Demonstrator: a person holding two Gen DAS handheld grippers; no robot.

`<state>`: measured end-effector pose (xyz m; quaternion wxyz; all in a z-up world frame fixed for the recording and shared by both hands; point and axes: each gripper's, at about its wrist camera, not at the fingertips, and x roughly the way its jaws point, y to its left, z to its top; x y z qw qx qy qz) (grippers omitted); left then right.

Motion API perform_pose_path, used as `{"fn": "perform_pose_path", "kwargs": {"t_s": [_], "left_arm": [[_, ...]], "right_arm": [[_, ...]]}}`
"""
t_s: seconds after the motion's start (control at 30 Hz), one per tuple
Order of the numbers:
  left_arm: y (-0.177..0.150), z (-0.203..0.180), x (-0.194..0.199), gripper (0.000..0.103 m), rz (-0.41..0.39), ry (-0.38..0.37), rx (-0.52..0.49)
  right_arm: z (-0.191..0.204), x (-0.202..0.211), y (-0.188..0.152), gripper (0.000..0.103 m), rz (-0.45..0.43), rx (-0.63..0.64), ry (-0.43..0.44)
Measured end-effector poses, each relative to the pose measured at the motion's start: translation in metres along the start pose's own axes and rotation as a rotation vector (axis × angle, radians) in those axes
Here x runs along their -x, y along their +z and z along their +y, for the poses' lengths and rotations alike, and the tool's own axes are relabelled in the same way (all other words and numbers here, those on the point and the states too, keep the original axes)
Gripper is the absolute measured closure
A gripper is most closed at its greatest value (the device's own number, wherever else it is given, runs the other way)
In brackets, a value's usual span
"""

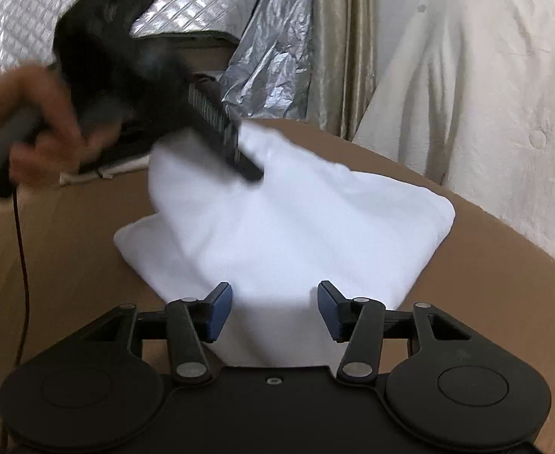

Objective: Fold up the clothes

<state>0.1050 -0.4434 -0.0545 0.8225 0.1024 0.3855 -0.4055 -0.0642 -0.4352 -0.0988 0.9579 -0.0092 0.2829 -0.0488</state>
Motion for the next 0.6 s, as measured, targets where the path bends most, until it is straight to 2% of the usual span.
{"fn": "perform_pose_path", "kwargs": {"t_s": [0.03,0.07,0.13,0.17,0.2,0.27,0.33,0.4,0.5,0.53,0.6], "left_arm": [[0.0,0.005,0.0,0.089,0.008,0.023,0.009],[-0.001,0.009,0.0,0.089,0.015,0.046,0.019],[-0.012,0.025,-0.024,0.09,0.099,0.114,0.051],[-0.02,0.035,-0.032,0.091,0.135,0.093,0.109],[-0.027,0.045,-0.04,0.093,0.171,0.07,0.169],[-0.033,0.05,-0.035,0.093,0.146,0.052,0.181],[-0.033,0.047,-0.025,0.094,0.107,0.044,0.135],[-0.031,0.045,-0.02,0.093,0.102,-0.002,0.126],[-0.032,0.047,-0.018,0.083,0.098,-0.057,0.156],[-0.033,0.048,-0.018,0.072,0.097,-0.072,0.173],[-0.037,0.051,-0.023,0.06,0.113,-0.086,0.214]], "right_arm": [[0.004,0.0,-0.001,0.035,0.015,0.022,-0.001],[0.008,-0.003,-0.004,0.032,0.043,0.057,-0.031],[0.016,-0.009,-0.011,0.03,0.101,0.126,-0.091],[0.019,-0.017,-0.017,0.031,0.147,0.168,-0.139],[0.018,-0.021,-0.02,0.031,0.165,0.172,-0.149],[0.012,-0.023,-0.02,0.031,0.177,0.13,-0.151],[0.004,-0.02,-0.013,0.031,0.165,0.049,-0.143],[0.005,-0.022,-0.012,0.031,0.168,0.037,-0.155],[0.006,-0.024,-0.012,0.031,0.173,0.019,-0.173],[0.007,-0.025,-0.012,0.031,0.175,0.013,-0.179],[0.01,-0.025,-0.009,0.031,0.182,0.022,-0.198]]}}
